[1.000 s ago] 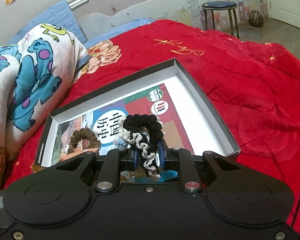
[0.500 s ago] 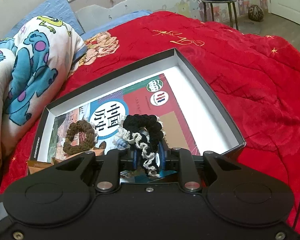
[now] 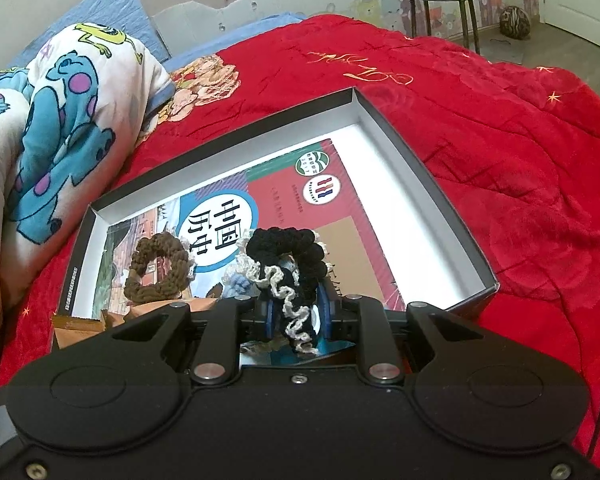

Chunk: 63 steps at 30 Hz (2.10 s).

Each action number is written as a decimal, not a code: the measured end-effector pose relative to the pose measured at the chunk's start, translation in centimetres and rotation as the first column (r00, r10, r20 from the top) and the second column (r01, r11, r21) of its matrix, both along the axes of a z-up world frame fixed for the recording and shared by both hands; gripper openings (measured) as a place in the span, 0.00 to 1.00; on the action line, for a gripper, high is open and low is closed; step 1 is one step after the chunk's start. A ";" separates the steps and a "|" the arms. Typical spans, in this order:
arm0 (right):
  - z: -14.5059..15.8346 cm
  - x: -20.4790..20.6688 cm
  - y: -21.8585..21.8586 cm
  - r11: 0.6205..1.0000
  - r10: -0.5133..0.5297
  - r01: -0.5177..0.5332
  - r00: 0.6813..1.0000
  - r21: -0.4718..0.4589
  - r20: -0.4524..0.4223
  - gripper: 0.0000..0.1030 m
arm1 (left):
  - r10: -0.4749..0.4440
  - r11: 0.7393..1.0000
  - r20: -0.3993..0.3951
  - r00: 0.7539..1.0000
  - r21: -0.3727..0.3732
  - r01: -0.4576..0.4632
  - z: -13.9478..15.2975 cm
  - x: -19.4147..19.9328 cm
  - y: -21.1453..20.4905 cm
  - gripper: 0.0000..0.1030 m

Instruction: Organize objects

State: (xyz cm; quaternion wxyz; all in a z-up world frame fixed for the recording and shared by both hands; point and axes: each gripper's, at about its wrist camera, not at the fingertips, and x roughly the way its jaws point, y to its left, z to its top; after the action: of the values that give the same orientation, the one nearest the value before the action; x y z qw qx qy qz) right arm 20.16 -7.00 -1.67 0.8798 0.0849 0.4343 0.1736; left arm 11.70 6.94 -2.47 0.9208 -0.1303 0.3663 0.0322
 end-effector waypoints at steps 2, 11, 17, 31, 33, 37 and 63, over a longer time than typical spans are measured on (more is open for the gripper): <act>-0.1 0.0 0.2 1.000 0.008 -0.008 1.000 -0.008 0.003 0.21 | -0.004 1.000 -0.002 1.000 0.003 0.004 0.0 0.0 0.0 0.35; -0.3 -0.1 0.5 0.999 0.025 -0.025 1.000 -0.032 0.006 0.21 | -0.008 1.000 0.002 1.000 0.005 0.008 0.0 0.2 -0.1 0.39; -0.2 0.0 0.4 1.000 0.023 -0.023 1.000 -0.019 0.001 0.23 | -0.002 1.000 0.001 1.000 -0.004 0.002 0.0 0.1 0.0 0.48; 0.5 -0.5 0.1 0.999 0.027 -0.028 1.000 0.017 0.006 0.45 | 0.011 1.000 0.013 1.000 -0.027 -0.010 0.9 -0.5 0.6 0.57; 0.6 -0.6 -0.1 0.999 0.022 -0.022 1.000 0.027 0.006 0.47 | 0.015 0.999 0.019 1.000 -0.028 -0.014 1.2 -0.6 0.8 0.58; 0.9 -0.7 -0.8 0.999 -0.002 0.002 1.000 0.052 0.002 0.54 | 0.023 0.999 0.025 0.999 -0.037 -0.022 1.7 -0.9 1.4 0.59; 4.6 -8.6 -2.9 0.994 -0.016 0.008 0.997 0.109 0.074 0.58 | 0.043 0.998 0.078 0.996 0.047 -0.047 7.3 -9.9 5.3 0.70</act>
State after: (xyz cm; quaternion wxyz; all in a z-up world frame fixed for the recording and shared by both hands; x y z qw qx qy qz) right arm 11.56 -9.95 2.96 0.8905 0.1286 0.3906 0.1947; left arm 1.76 12.29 4.78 0.9362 -0.1171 0.3266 0.0568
